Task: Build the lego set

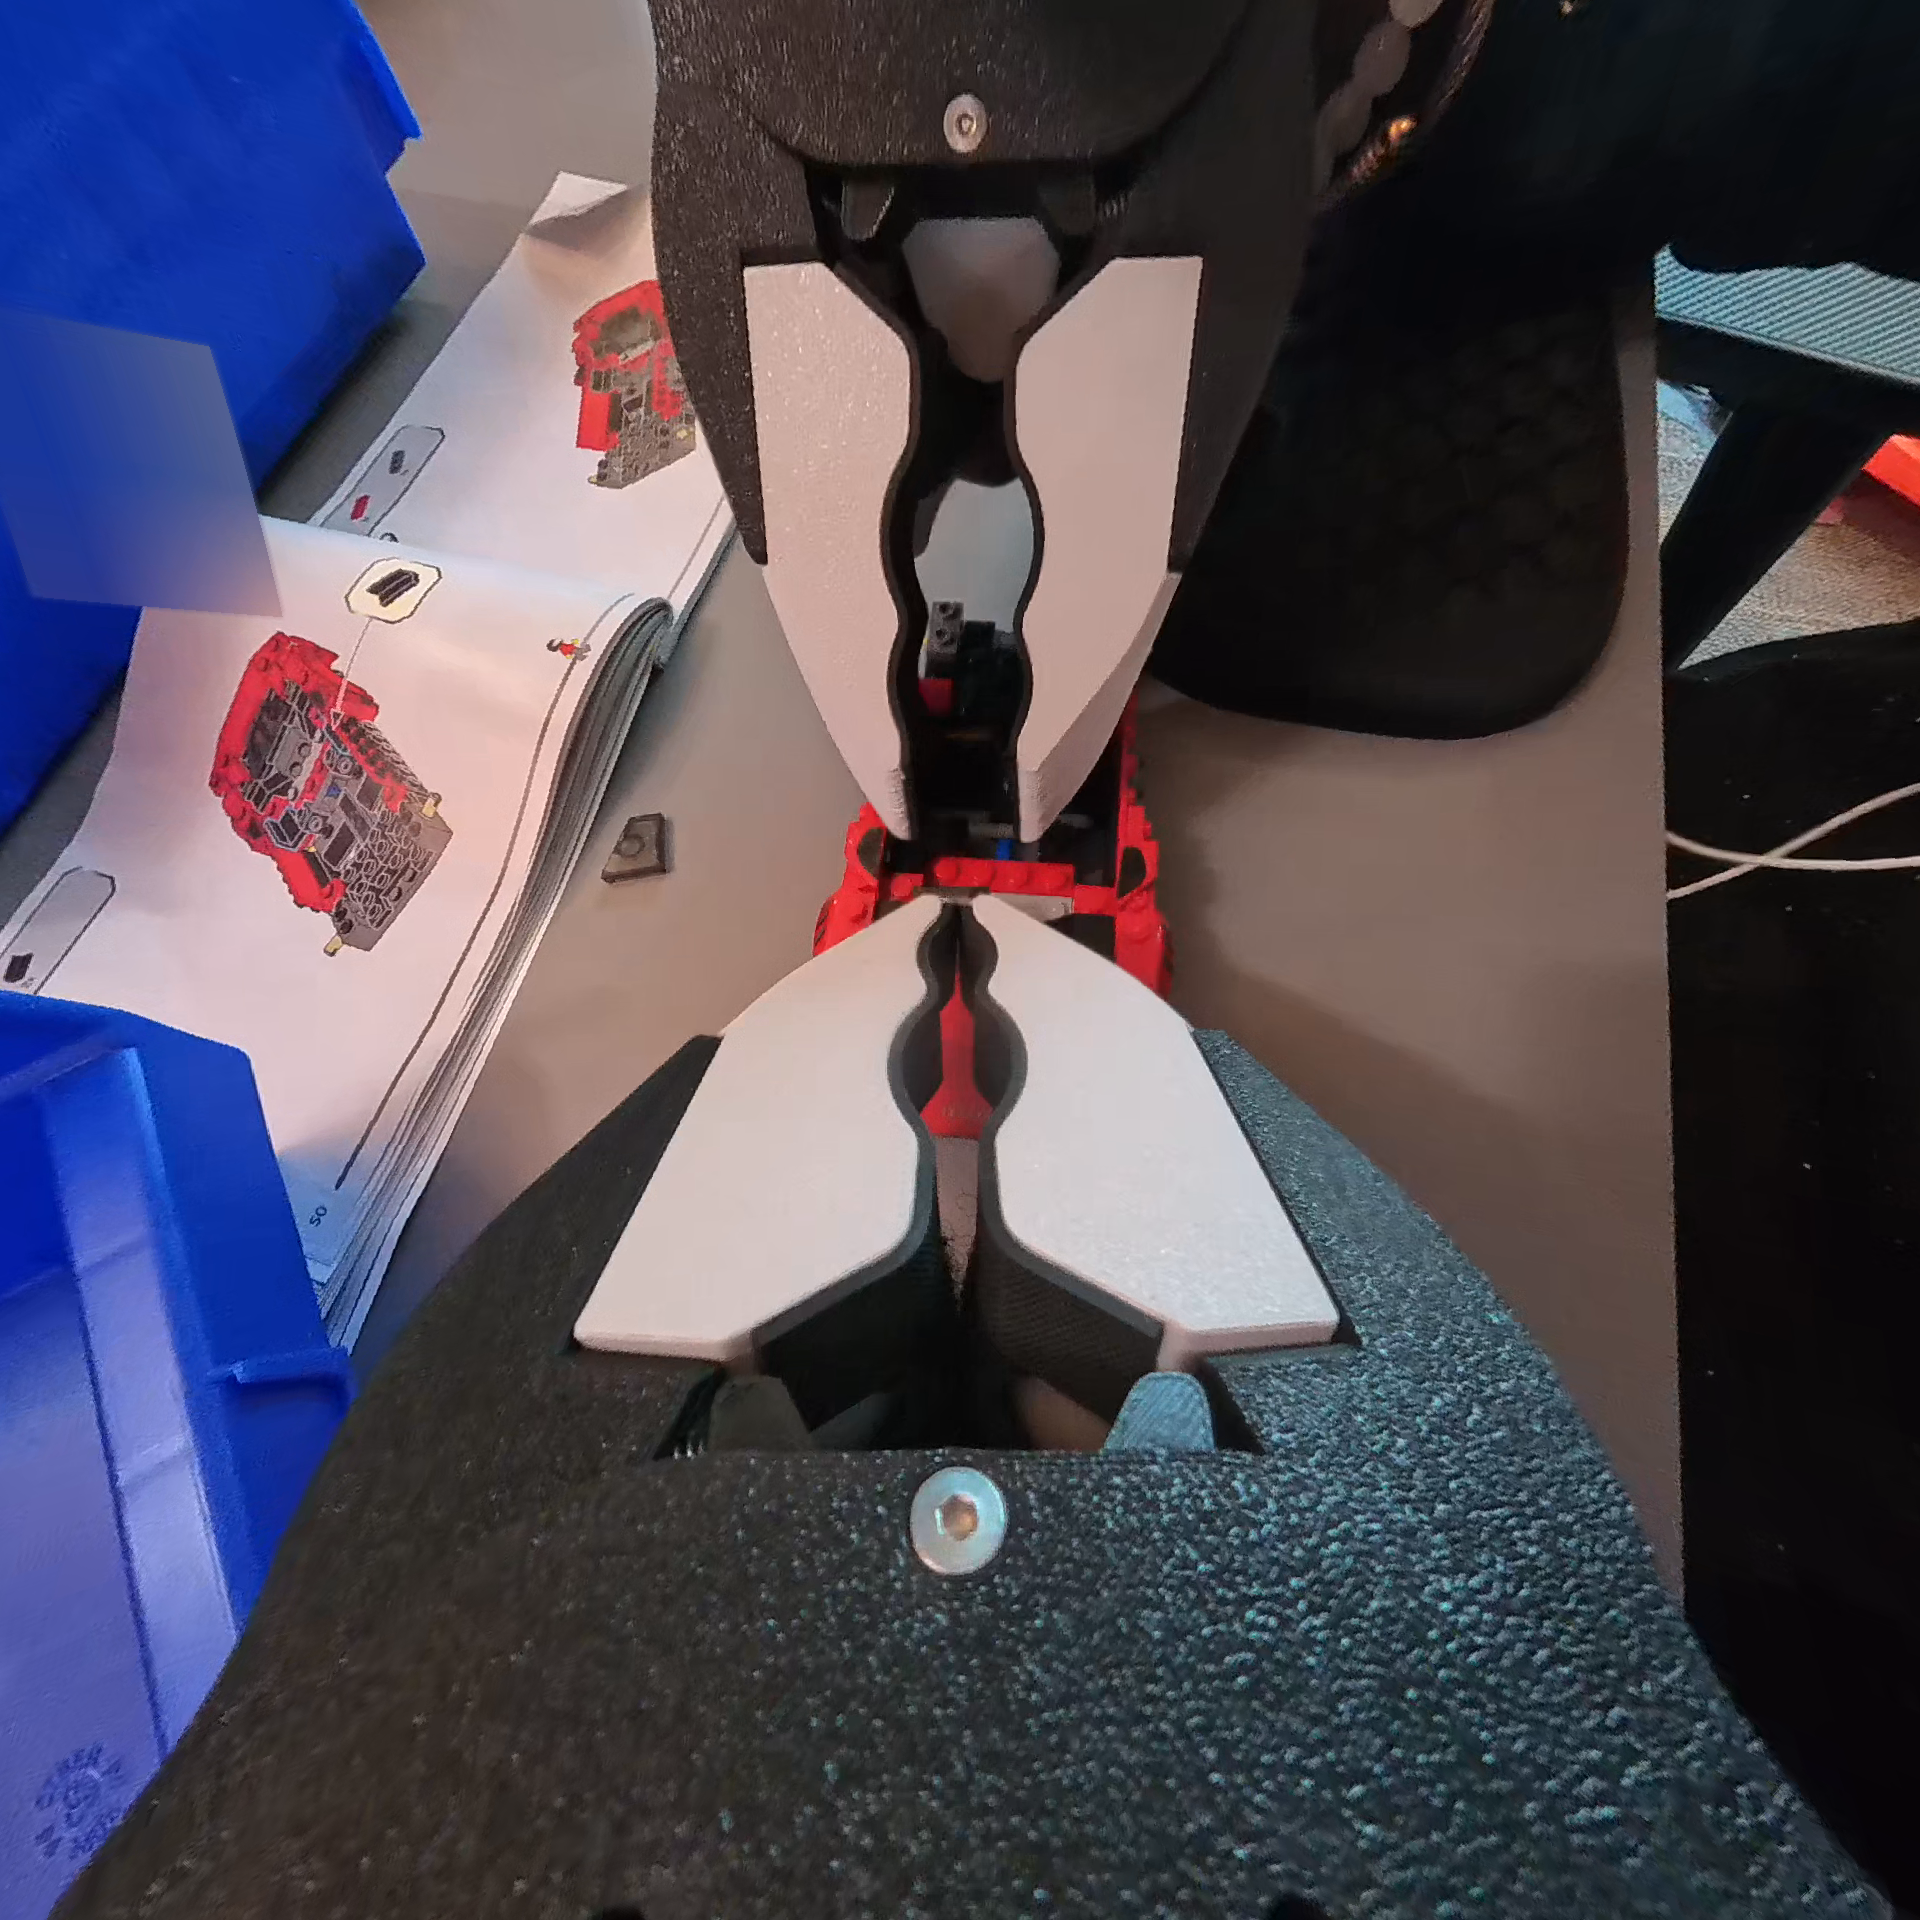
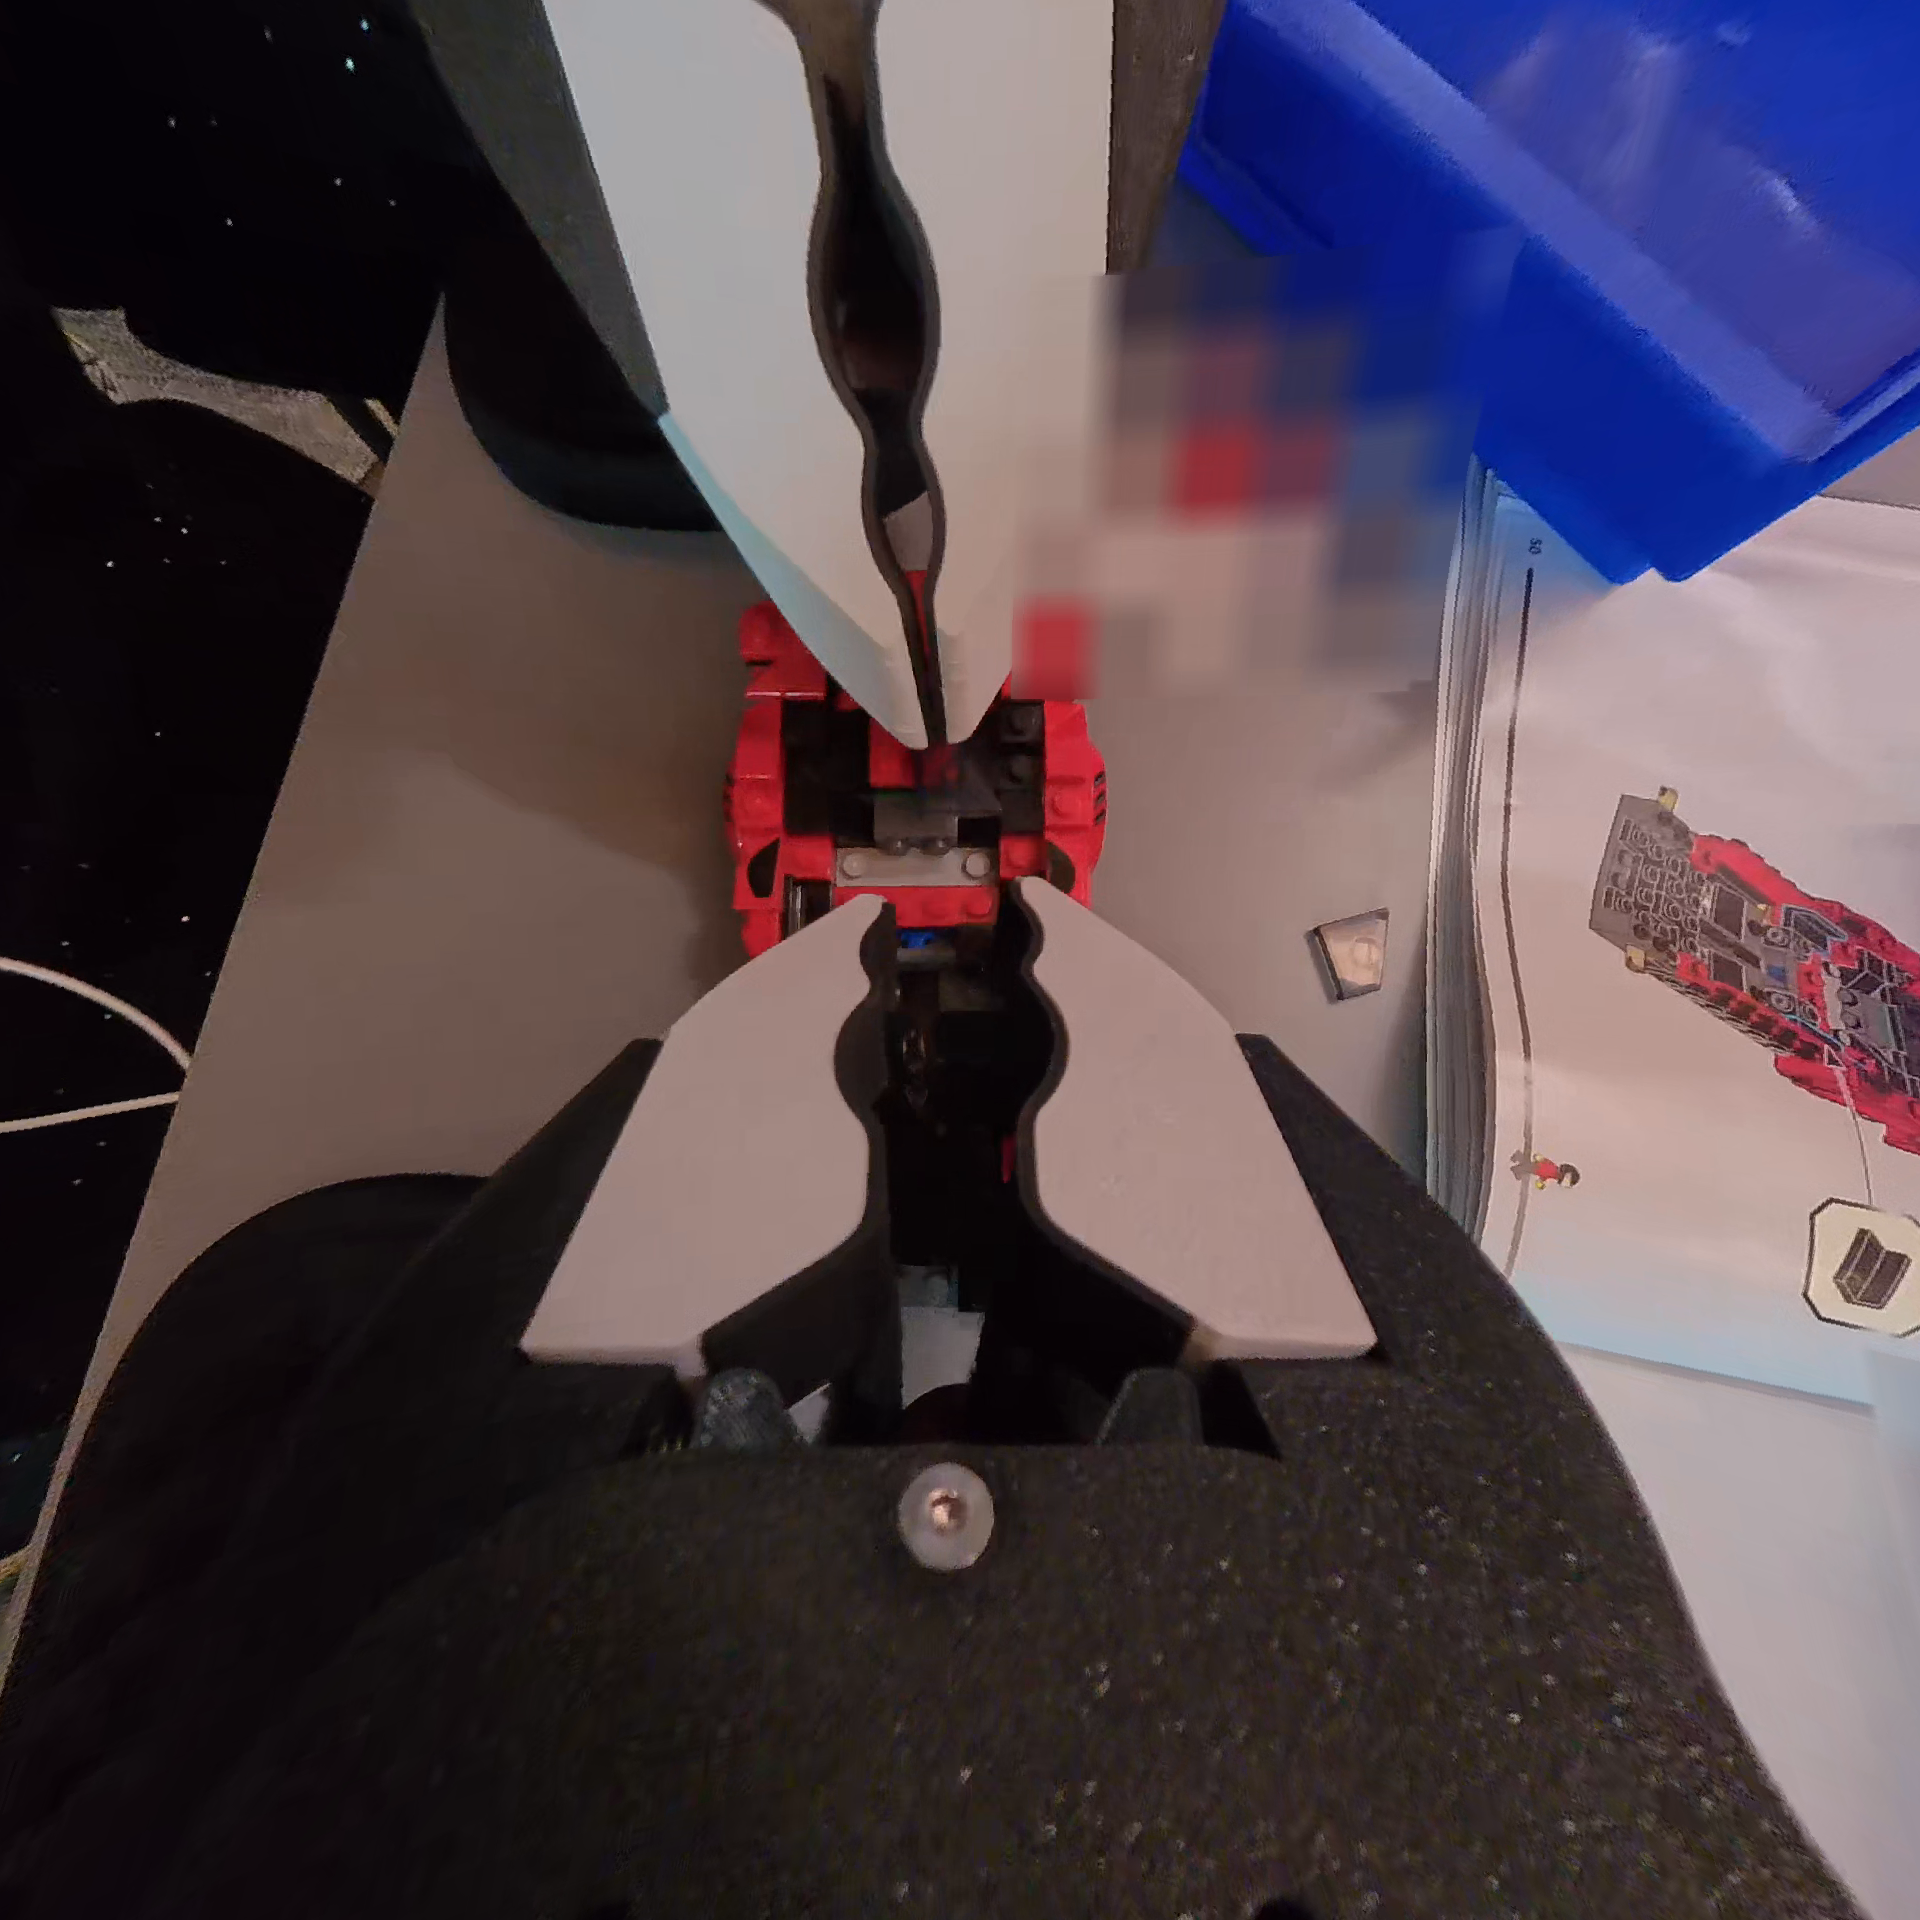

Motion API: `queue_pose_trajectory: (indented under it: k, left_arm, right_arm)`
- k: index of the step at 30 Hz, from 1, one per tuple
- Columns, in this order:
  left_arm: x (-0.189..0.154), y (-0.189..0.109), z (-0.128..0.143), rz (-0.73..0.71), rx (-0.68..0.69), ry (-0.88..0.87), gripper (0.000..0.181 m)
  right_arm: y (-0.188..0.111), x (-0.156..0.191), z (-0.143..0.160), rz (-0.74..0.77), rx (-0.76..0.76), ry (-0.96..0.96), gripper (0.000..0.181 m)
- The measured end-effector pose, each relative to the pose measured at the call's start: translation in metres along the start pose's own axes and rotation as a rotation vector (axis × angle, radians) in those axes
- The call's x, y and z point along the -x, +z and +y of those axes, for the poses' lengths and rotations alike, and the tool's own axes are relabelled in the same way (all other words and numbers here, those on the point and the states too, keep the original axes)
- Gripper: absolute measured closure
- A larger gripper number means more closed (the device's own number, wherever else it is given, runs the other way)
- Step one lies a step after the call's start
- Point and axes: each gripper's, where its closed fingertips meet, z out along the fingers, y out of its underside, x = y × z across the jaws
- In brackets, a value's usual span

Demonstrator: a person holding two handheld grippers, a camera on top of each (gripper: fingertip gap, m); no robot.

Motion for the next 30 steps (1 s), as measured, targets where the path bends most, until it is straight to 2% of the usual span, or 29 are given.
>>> queue_pose_trajectory:
  k: [6,25,30]
  left_arm:
    - [-0.004,0.002,0.008,0.024,0.035,0.003,0.181]
    - [-0.004,0.001,0.011,0.031,0.053,0.002,0.181]
    - [-0.004,0.0,0.011,0.039,0.061,0.006,0.181]
  right_arm:
    - [0.002,-0.002,-0.012,0.012,-0.072,-0.052,0.162]
    - [0.008,-0.004,-0.016,-0.028,-0.09,-0.107,0.163]
    - [0.004,0.0,-0.023,-0.109,-0.134,-0.102,0.159]
